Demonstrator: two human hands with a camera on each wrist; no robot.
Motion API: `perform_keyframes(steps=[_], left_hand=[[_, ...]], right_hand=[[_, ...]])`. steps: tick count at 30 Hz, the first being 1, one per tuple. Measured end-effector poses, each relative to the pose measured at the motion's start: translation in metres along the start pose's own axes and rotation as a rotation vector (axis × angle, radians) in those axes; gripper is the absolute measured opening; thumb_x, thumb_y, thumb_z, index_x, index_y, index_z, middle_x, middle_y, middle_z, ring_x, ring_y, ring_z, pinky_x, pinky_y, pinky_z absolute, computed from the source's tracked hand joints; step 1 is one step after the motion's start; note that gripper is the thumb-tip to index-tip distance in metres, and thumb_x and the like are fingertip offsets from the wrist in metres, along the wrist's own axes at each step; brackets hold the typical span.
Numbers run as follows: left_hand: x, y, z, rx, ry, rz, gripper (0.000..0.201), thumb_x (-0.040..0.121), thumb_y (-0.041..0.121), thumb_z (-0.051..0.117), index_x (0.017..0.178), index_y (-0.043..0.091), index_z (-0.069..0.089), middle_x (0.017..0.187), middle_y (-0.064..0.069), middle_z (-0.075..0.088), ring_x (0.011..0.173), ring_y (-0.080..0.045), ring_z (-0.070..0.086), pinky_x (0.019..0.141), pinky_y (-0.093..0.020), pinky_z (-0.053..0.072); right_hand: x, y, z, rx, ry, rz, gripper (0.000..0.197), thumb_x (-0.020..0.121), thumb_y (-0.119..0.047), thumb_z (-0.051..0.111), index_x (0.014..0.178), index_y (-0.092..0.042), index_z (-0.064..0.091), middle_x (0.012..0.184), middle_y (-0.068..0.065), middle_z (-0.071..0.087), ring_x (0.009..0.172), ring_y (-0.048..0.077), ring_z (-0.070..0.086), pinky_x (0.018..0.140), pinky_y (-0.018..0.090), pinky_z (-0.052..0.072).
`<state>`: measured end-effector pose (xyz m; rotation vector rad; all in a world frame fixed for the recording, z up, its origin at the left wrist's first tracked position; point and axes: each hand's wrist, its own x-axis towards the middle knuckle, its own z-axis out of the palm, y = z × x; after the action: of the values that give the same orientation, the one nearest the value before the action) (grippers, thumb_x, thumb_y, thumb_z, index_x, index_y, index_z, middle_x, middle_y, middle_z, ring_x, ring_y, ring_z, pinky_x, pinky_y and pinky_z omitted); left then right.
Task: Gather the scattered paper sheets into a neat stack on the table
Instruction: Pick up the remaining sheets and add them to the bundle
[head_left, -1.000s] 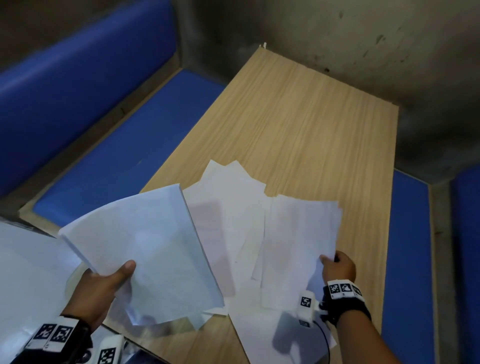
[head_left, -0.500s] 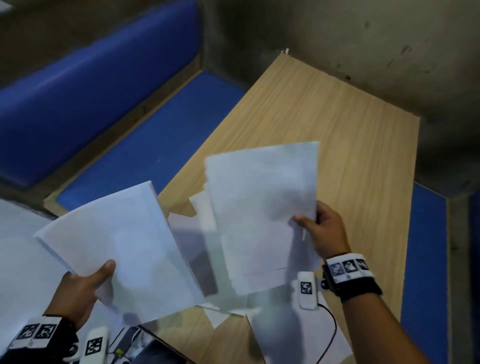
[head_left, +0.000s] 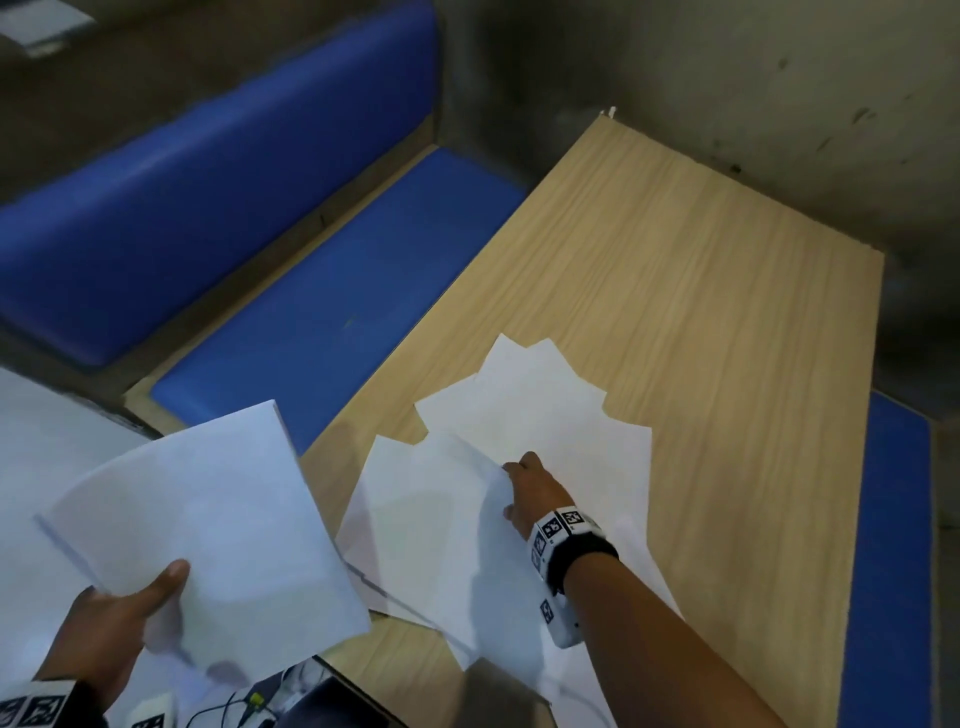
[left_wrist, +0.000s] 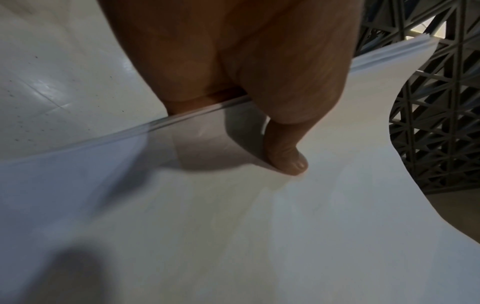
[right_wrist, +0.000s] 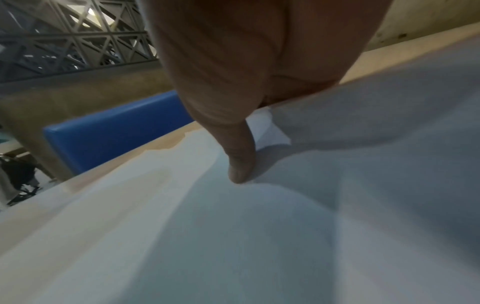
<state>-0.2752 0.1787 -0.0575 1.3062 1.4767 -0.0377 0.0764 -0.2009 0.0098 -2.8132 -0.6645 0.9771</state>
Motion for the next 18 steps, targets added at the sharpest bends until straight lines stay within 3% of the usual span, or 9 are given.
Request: perform_keyframes(steps=[4, 7, 9, 10, 12, 13, 15, 18], left_hand=[[-0.037, 0.04, 0.013, -0.021, -0.03, 0.038, 0.091, 0.049, 0.062, 0.091, 0.104, -0.007, 0.068, 0.101, -0.024, 0.075, 0.091, -0.047, 0.071, 0.081, -0.064, 0.054], [-0.066, 0.076, 0.027, -0.096, -0.031, 0.109, 0.091, 0.049, 0.06, 0.09, 0.105, -0.006, 0.065, 0.104, -0.026, 0.072, 0.096, -0.046, 0.069, 0.087, -0.062, 0.052], [-0.092, 0.109, 0.041, -0.136, -0.019, 0.147, 0.086, 0.065, 0.053, 0.087, 0.117, -0.012, 0.061, 0.117, -0.032, 0.067, 0.108, -0.049, 0.065, 0.092, -0.05, 0.048], [-0.104, 0.122, 0.047, -0.145, -0.003, 0.177, 0.076, 0.079, 0.043, 0.08, 0.122, -0.015, 0.057, 0.125, -0.036, 0.062, 0.116, -0.052, 0.06, 0.089, -0.044, 0.044], [-0.119, 0.145, 0.053, -0.166, 0.054, 0.206, 0.063, 0.092, 0.029, 0.069, 0.126, -0.021, 0.052, 0.131, -0.043, 0.055, 0.122, -0.056, 0.053, 0.086, -0.045, 0.04], [-0.135, 0.156, 0.059, -0.173, 0.073, 0.188, 0.063, 0.092, 0.03, 0.068, 0.126, -0.021, 0.052, 0.13, -0.043, 0.055, 0.121, -0.056, 0.053, 0.088, -0.049, 0.042], [-0.109, 0.155, 0.065, -0.213, 0.127, 0.201, 0.07, 0.089, 0.039, 0.071, 0.125, -0.018, 0.053, 0.128, -0.042, 0.057, 0.118, -0.056, 0.056, 0.091, -0.055, 0.044], [-0.092, 0.153, 0.077, -0.203, 0.108, 0.172, 0.084, 0.075, 0.059, 0.077, 0.118, -0.011, 0.06, 0.121, -0.032, 0.064, 0.109, -0.046, 0.063, 0.092, -0.05, 0.048]], right_hand=[[-0.004, -0.002, 0.0, -0.128, 0.112, 0.032, 0.031, 0.085, -0.022, 0.065, 0.116, -0.019, 0.057, 0.12, 0.003, 0.053, 0.117, 0.027, 0.049, 0.094, 0.042, 0.042], [-0.013, 0.007, -0.01, -0.057, 0.104, 0.027, 0.008, 0.091, -0.015, 0.051, 0.093, -0.023, 0.05, 0.085, 0.002, 0.058, 0.099, 0.028, 0.058, 0.092, 0.041, 0.042], [-0.024, 0.017, -0.02, 0.086, 0.072, -0.014, 0.015, 0.09, -0.007, 0.047, 0.09, -0.022, 0.049, 0.079, 0.005, 0.062, 0.075, 0.027, 0.059, 0.072, 0.035, 0.049], [-0.032, 0.023, -0.025, 0.139, 0.069, -0.039, 0.02, 0.088, -0.004, 0.048, 0.09, -0.024, 0.052, 0.078, 0.005, 0.063, 0.069, 0.025, 0.057, 0.061, 0.029, 0.046], [-0.052, 0.036, -0.036, 0.169, 0.08, -0.109, 0.032, 0.087, -0.004, 0.051, 0.078, -0.035, 0.054, 0.075, 0.0, 0.062, 0.067, 0.022, 0.058, 0.053, 0.024, 0.039], [-0.063, 0.042, -0.041, 0.175, 0.086, -0.158, 0.034, 0.087, -0.007, 0.054, 0.073, -0.038, 0.055, 0.074, -0.002, 0.064, 0.069, 0.02, 0.061, 0.055, 0.023, 0.04], [-0.087, 0.053, -0.049, 0.214, 0.102, -0.251, 0.032, 0.086, -0.008, 0.057, 0.08, -0.037, 0.068, 0.08, -0.007, 0.072, 0.077, 0.011, 0.067, 0.065, 0.023, 0.049], [-0.117, 0.062, -0.058, 0.284, 0.128, -0.354, 0.032, 0.084, -0.002, 0.059, 0.096, -0.028, 0.075, 0.091, -0.012, 0.077, 0.09, -0.001, 0.069, 0.077, 0.021, 0.054]])
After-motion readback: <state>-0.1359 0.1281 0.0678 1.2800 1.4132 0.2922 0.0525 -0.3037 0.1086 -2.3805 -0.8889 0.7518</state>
